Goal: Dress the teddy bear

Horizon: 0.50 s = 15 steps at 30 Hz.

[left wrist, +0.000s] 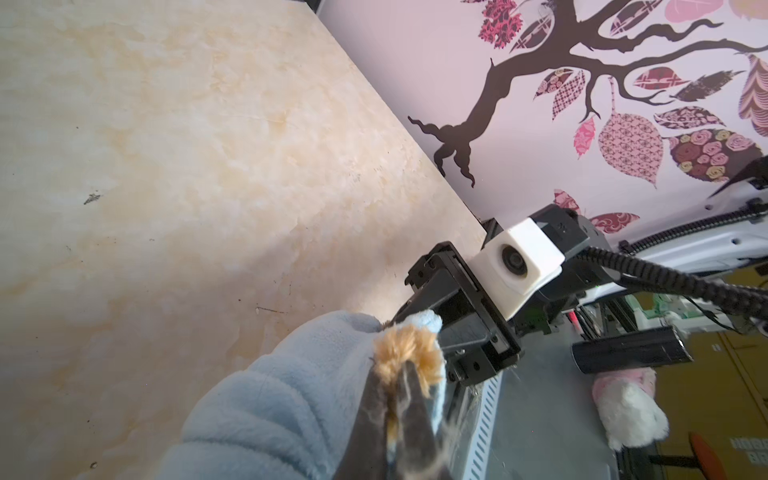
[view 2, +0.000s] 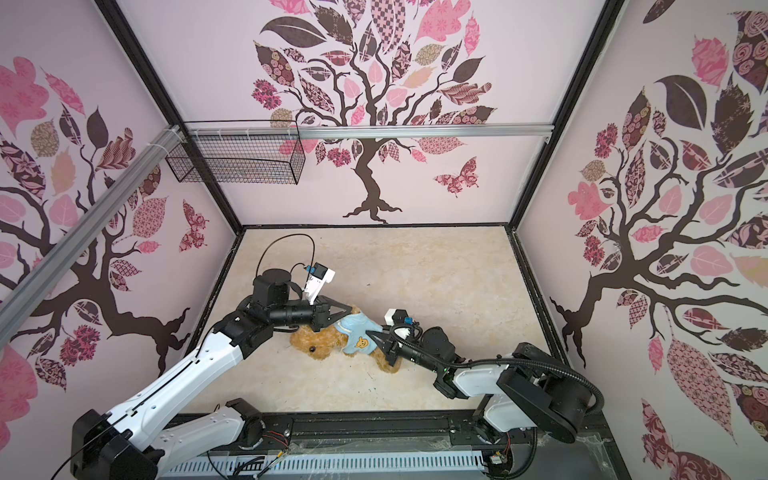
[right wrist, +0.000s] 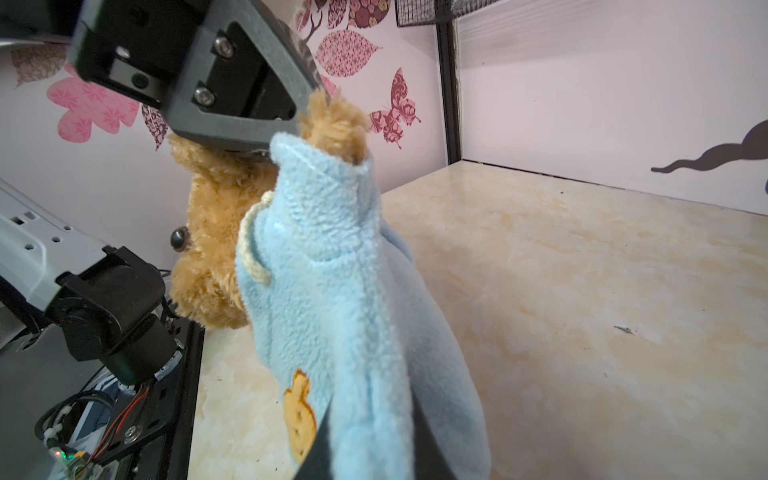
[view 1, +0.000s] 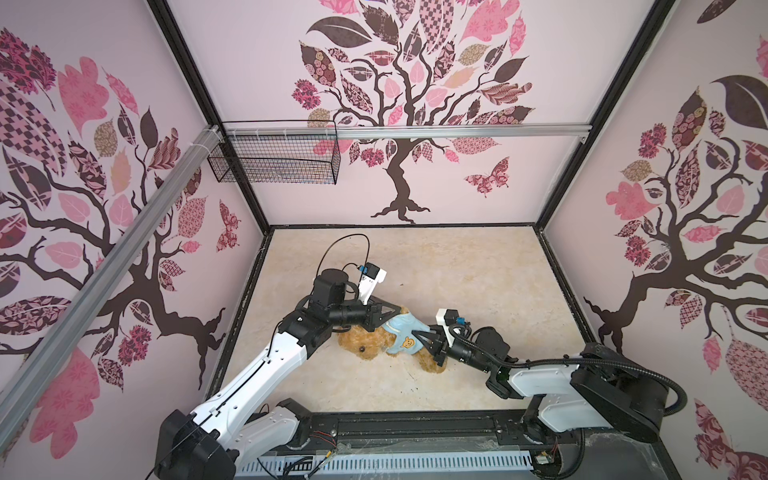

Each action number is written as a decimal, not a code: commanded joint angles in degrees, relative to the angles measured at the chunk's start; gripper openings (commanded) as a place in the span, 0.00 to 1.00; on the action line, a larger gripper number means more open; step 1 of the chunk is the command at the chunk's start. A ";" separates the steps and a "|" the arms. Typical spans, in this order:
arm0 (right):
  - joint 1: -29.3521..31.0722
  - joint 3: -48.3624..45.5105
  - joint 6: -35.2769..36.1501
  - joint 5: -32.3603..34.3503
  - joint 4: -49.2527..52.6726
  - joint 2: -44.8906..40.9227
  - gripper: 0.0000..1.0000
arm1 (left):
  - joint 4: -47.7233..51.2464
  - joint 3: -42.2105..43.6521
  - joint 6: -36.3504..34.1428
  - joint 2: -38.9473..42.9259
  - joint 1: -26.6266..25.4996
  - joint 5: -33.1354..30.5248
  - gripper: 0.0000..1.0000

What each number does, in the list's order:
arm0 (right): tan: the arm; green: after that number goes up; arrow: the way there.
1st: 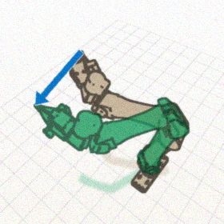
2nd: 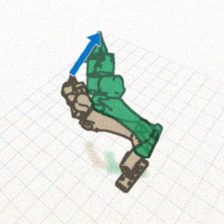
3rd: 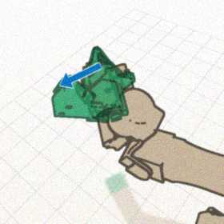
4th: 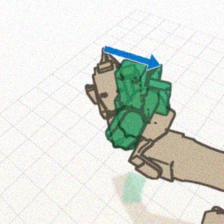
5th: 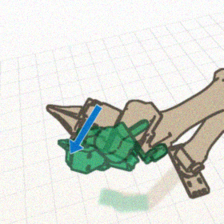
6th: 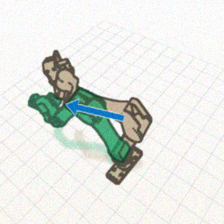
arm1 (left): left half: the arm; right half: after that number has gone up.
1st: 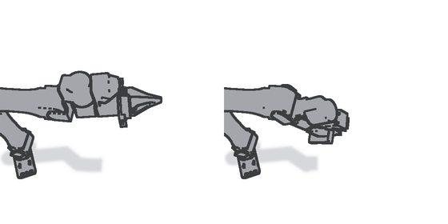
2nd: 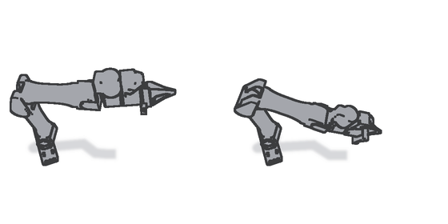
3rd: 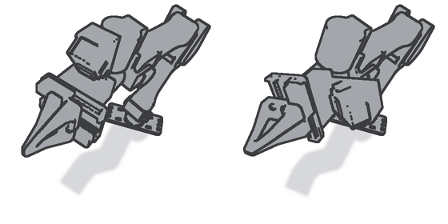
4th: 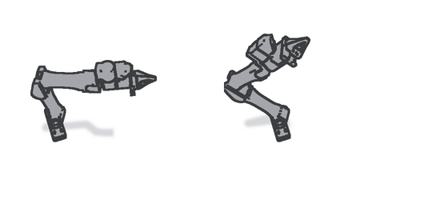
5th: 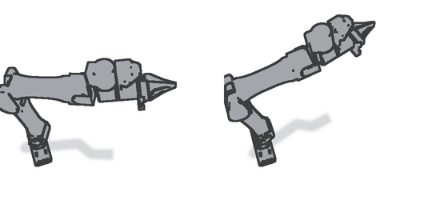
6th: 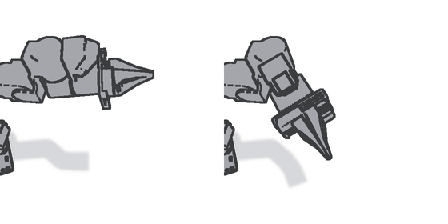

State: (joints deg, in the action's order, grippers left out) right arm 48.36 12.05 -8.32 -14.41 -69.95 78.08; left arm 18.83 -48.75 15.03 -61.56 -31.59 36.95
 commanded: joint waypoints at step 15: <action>-0.05 0.87 4.38 -7.44 10.28 -1.54 0.10 | 20.48 -11.01 -26.38 -9.98 -14.15 -14.63 0.29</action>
State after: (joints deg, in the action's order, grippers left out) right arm 48.31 11.88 -4.27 -20.23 -59.59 77.95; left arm 36.86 -56.31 -8.10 -70.41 -45.39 24.12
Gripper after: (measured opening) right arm 0.137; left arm 0.279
